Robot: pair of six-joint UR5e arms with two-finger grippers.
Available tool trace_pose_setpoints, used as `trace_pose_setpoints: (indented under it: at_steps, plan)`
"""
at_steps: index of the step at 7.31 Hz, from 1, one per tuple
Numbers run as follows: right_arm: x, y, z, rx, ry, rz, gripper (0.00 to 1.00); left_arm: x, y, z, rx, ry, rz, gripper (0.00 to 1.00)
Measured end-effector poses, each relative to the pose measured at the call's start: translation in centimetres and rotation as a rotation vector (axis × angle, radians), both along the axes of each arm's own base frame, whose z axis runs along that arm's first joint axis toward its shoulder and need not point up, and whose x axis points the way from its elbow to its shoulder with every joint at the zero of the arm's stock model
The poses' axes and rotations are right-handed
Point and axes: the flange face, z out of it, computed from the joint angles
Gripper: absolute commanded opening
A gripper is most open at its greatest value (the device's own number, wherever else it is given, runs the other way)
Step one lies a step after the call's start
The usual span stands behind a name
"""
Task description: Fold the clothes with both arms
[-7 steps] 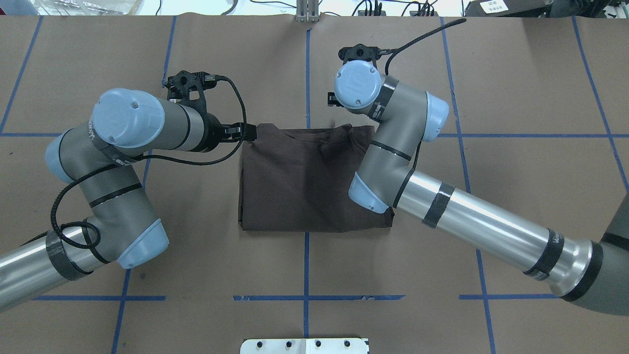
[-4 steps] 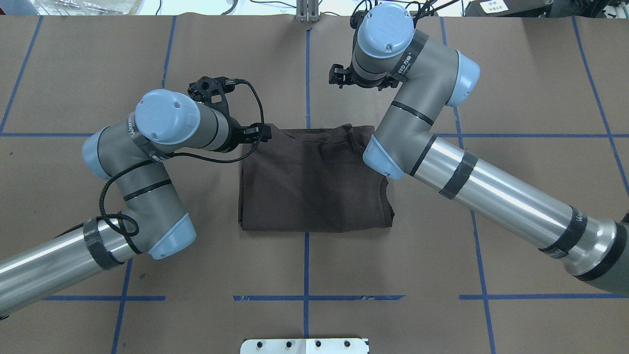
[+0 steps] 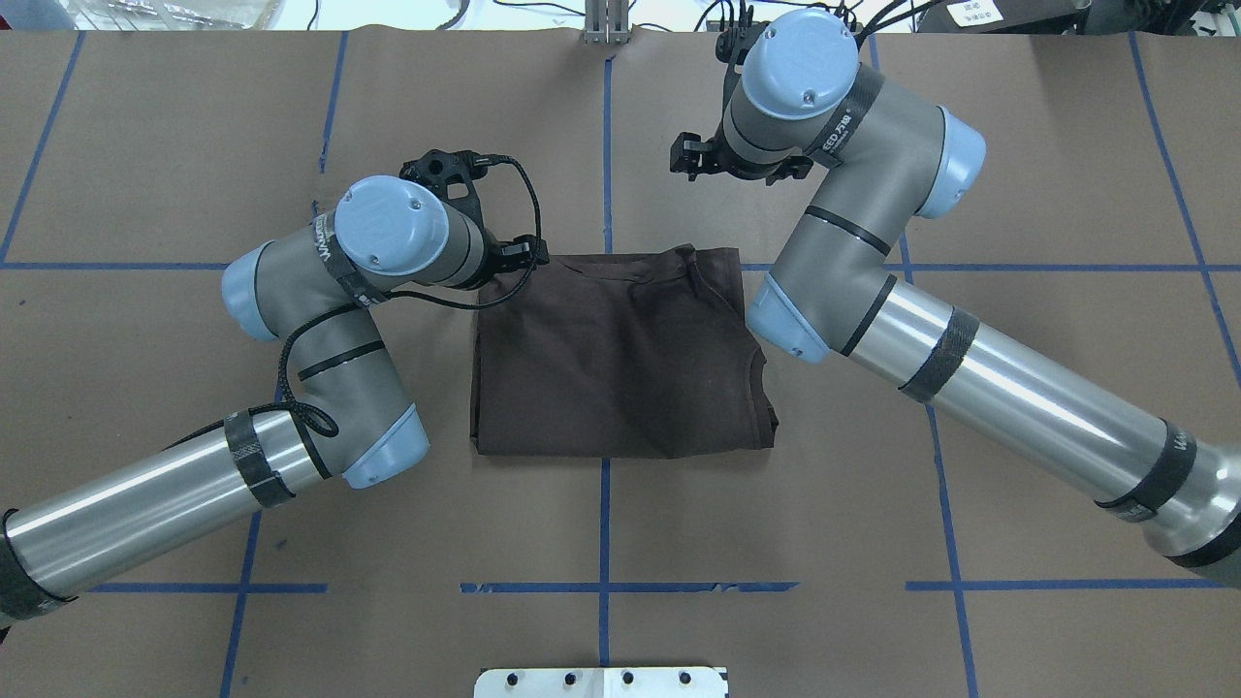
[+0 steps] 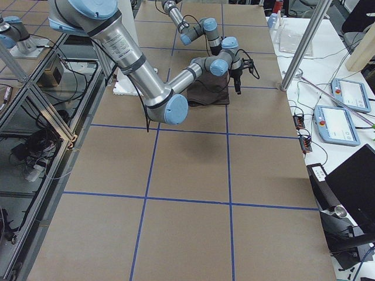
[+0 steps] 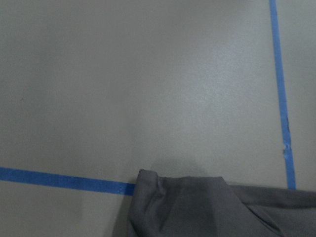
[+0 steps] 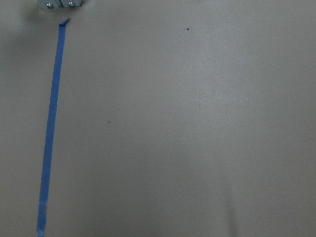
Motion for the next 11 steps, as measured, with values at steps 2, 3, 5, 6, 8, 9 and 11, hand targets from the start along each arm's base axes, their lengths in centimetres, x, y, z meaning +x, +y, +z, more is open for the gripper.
trace_pose_setpoints:
  at_steps: [2, 3, 5, 6, 8, 9, 11]
  plan:
    - [0.0, 0.1, 0.6, -0.004, 0.006, 0.000, 1.00, 0.1, -0.5, 1.7, 0.028, -0.076, 0.002, 1.00]
    - [0.0, 0.1, 0.9, -0.005, 0.008, 0.000, 1.00, -0.2, -0.7, 3.0, 0.052, -0.120, 0.012, 1.00]
    - [0.0, 0.2, 1.3, -0.008, 0.012, 0.000, 1.00, -1.8, -1.5, 5.5, 0.128, -0.210, 0.031, 1.00]
    - [0.0, 0.3, 1.5, -0.010, 0.013, -0.002, 1.00, -3.6, -2.7, 6.1, 0.171, -0.245, 0.034, 1.00]
    - [1.9, 0.0, 1.7, -0.012, -0.003, -0.034, 1.00, -9.0, -5.0, 4.5, 0.224, -0.228, 0.047, 1.00]
    - [5.3, 0.1, 3.1, -0.020, -0.016, -0.073, 1.00, -12.7, -4.7, 3.9, 0.247, -0.191, 0.088, 1.00]
    - [15.5, 2.7, 7.7, 0.010, 0.036, -0.197, 1.00, -22.2, -0.5, 4.5, 0.306, -0.185, 0.182, 1.00]
